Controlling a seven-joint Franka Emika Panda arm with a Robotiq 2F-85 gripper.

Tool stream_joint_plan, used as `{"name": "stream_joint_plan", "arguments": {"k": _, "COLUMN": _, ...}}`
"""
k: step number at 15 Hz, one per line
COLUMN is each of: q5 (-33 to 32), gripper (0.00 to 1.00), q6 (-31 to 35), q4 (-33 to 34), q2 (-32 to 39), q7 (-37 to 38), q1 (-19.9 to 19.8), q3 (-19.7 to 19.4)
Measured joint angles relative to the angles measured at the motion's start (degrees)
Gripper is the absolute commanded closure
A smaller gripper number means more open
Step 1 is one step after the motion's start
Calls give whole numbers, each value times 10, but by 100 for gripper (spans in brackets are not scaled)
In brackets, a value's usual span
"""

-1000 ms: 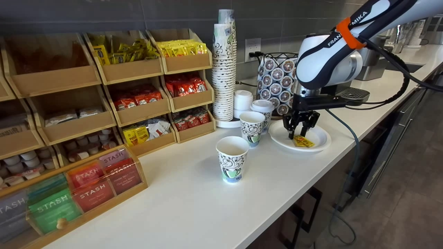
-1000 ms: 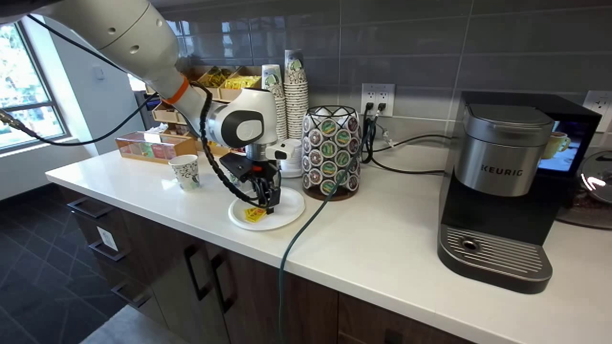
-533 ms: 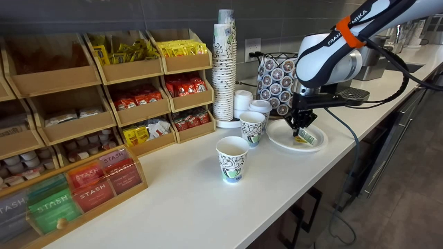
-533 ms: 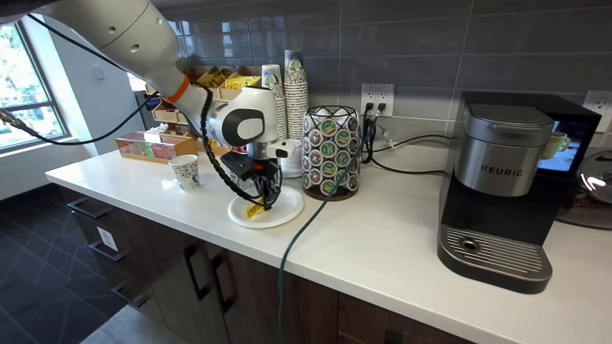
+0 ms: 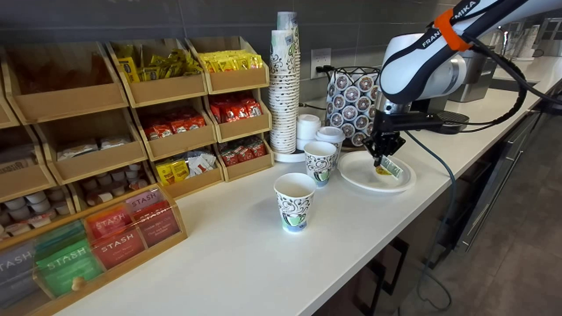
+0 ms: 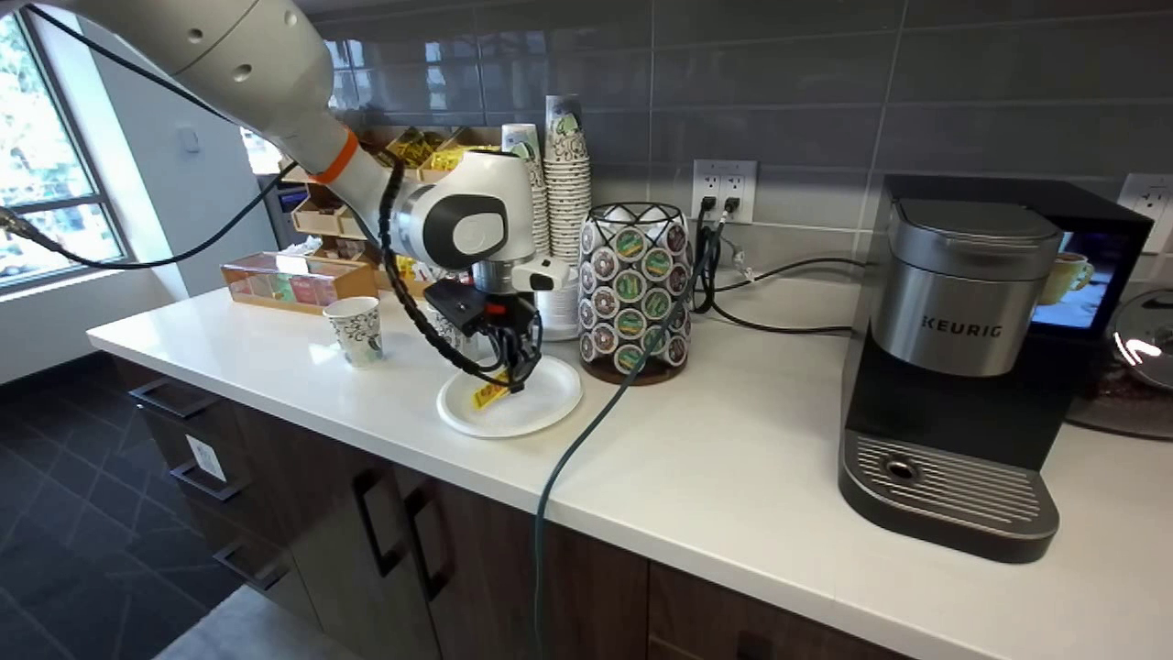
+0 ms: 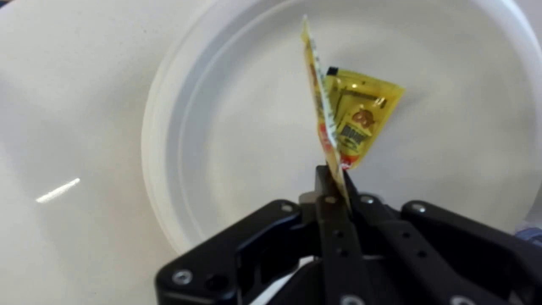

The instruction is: Move the sachets from the plate to the cup in the middle

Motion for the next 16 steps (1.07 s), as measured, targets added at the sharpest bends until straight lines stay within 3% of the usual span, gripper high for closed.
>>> {"name": "stream_joint_plan", "arguments": {"k": 6, "q5": -4, "gripper": 100, "q6": 2, "q4": -44, "q2": -102, "q7": 8, "q1": 19, "q3": 8}}
{"name": "stream_joint_plan", "arguments": {"k": 10, "q5": -43, "gripper": 100, "q6": 7, "q4": -43, "q2": -164, "q7": 26, "q1": 47, "q3": 21}}
{"name": "stream_joint_plan", "arguments": {"k": 16, "q5": -37, "gripper": 98, "q6": 22, "q4": -21, "q2": -179, "q7": 9, "q1": 60, "q3": 62}}
